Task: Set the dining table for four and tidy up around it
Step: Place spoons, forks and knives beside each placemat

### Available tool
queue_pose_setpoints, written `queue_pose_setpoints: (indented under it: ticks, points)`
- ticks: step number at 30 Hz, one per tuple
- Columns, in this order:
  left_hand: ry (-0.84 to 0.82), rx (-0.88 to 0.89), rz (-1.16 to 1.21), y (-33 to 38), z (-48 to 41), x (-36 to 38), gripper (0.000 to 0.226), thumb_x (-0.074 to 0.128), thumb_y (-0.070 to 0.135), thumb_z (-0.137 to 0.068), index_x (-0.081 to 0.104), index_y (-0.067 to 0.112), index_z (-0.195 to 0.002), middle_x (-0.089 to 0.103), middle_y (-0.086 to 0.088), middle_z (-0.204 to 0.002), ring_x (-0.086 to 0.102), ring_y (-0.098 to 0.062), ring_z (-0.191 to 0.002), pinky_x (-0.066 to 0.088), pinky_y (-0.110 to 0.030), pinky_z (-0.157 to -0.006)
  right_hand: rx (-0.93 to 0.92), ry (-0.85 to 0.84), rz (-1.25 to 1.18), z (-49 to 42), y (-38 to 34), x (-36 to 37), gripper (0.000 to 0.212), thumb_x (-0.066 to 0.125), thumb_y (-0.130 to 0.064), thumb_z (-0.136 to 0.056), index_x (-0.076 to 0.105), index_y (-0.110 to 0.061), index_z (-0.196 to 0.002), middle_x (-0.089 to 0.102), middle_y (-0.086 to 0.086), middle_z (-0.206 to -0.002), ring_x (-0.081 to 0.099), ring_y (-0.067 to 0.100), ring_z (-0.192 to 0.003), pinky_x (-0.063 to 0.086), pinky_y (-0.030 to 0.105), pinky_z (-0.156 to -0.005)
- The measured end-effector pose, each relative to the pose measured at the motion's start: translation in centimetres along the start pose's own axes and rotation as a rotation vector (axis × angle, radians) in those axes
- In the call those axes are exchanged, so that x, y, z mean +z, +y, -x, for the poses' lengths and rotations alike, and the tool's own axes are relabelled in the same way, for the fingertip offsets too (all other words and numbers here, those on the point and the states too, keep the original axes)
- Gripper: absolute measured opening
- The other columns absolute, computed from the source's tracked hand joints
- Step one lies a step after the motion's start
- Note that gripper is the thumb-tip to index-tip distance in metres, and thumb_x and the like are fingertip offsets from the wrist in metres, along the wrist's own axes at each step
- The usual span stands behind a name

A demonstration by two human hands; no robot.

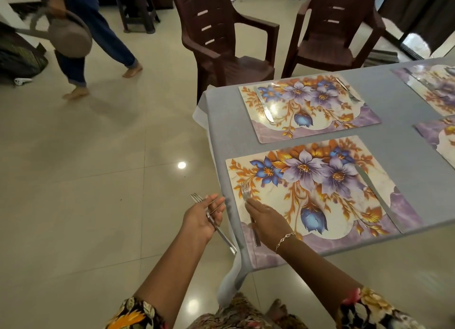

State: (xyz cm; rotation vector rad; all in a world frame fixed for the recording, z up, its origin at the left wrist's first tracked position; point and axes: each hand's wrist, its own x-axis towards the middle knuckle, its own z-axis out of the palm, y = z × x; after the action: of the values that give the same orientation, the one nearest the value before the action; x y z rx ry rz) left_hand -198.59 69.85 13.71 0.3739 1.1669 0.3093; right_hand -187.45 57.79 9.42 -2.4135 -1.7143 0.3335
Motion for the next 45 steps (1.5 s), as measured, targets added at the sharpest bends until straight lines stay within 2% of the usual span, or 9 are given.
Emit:
queue_pose_setpoints:
  ticks: [3, 6, 11, 16, 19, 23, 29, 34, 45]
  points:
    - [-0.010, 0.010, 0.019, 0.0, -0.4, -0.1, 0.019, 0.045, 0.012, -0.098, 0.058, 0.005, -0.087, 0.069, -0.005, -0.056, 0.065, -0.012, -0.043, 0.044, -0.013, -0.035, -0.058, 0.042, 0.071, 0.7, 0.5, 0.9, 0.073, 0.095, -0.020, -0.028, 0.072, -0.009, -0.096, 0.071, 0.006, -0.102, 0.071, 0.016, -0.077, 0.055, 0.022, -0.064]
    - [-0.012, 0.007, 0.022, -0.1, -0.8, -0.1, 0.020, 0.044, 0.012, -0.099, 0.058, 0.004, -0.087, 0.069, -0.005, -0.055, 0.064, -0.013, -0.042, 0.045, -0.013, -0.035, -0.095, 0.009, 0.065, 1.1, 0.5, 1.6, 0.072, 0.094, -0.031, -0.025, 0.074, -0.014, -0.092, 0.072, -0.001, -0.098, 0.071, 0.009, -0.076, 0.053, 0.017, -0.066]
    - [-0.044, 0.019, -0.032, -0.6, -1.3, 1.0, 0.025, 0.042, 0.014, -0.100, 0.060, 0.004, -0.085, 0.069, -0.008, -0.068, 0.066, -0.015, -0.051, 0.051, -0.018, -0.044, -0.041, 0.080, -0.129, 1.6, 0.4, 0.8, 0.059, 0.081, -0.011, -0.060, 0.062, -0.004, -0.115, 0.062, 0.012, -0.123, 0.068, 0.021, -0.094, 0.055, 0.025, -0.071]
    - [-0.169, 0.065, -0.105, -1.9, -0.8, 4.5, 0.028, 0.036, 0.016, -0.101, 0.057, -0.002, -0.105, 0.060, -0.017, -0.112, 0.056, -0.030, -0.109, 0.045, -0.037, -0.090, 0.144, 0.261, -0.420, 2.6, 1.7, -0.5, 0.032, 0.050, -0.014, -0.080, 0.065, -0.005, -0.107, 0.067, 0.012, -0.105, 0.065, 0.028, -0.093, 0.051, 0.031, -0.078]
    - [-0.260, 0.054, -0.178, -3.8, -1.0, 7.8, 0.035, 0.032, 0.018, -0.101, 0.051, -0.002, -0.122, 0.057, -0.017, -0.120, 0.060, -0.026, -0.105, 0.046, -0.028, -0.076, 0.197, 0.367, -0.538, 3.6, 3.2, -2.1, 0.028, 0.049, -0.018, -0.083, 0.066, -0.006, -0.103, 0.067, 0.009, -0.092, 0.058, 0.011, -0.083, 0.049, 0.026, -0.070]
    - [-0.330, 0.021, -0.244, -8.0, -0.8, 13.6, 0.031, 0.031, 0.018, -0.102, 0.058, 0.002, -0.096, 0.064, -0.012, -0.098, 0.066, -0.014, -0.070, 0.051, -0.024, -0.062, 0.229, 0.444, -0.490, 6.1, 7.1, -3.4, 0.026, 0.051, -0.028, -0.078, 0.057, -0.021, -0.103, 0.068, 0.003, -0.082, 0.053, 0.010, -0.081, 0.041, 0.017, -0.070]
    - [-0.481, 0.018, -0.434, -16.4, 1.4, 23.6, 0.017, 0.046, 0.013, -0.097, 0.058, 0.005, -0.103, 0.067, -0.012, -0.098, 0.062, -0.019, -0.077, 0.051, -0.026, -0.065, 0.454, 0.470, -0.541, 12.4, 17.6, -6.3, 0.034, 0.044, -0.018, -0.075, 0.063, -0.015, -0.103, 0.070, 0.005, -0.092, 0.062, 0.018, -0.085, 0.040, 0.018, -0.073]
    - [-0.614, 0.005, -0.510, -24.2, 4.1, 31.8, 0.015, 0.044, 0.007, -0.097, 0.059, 0.004, -0.100, 0.073, -0.008, -0.083, 0.070, -0.015, -0.065, 0.055, -0.024, -0.055, 0.642, 0.556, -0.691, 19.4, 26.9, -10.3, 0.020, 0.042, -0.018, -0.071, 0.053, -0.035, -0.072, 0.056, -0.012, -0.059, 0.054, 0.001, -0.055, 0.042, 0.016, -0.057]
    - [-0.548, 0.087, -0.659, -34.2, 4.2, 45.1, 0.012, 0.053, 0.014, -0.093, 0.064, 0.010, -0.095, 0.071, -0.005, -0.089, 0.063, -0.014, -0.081, 0.050, -0.027, -0.069, 0.631, 0.655, -0.478, 26.5, 40.5, -14.2, 0.019, 0.055, -0.012, -0.079, 0.066, -0.008, -0.095, 0.056, -0.003, -0.084, 0.049, 0.006, -0.085, 0.032, -0.003, -0.067]
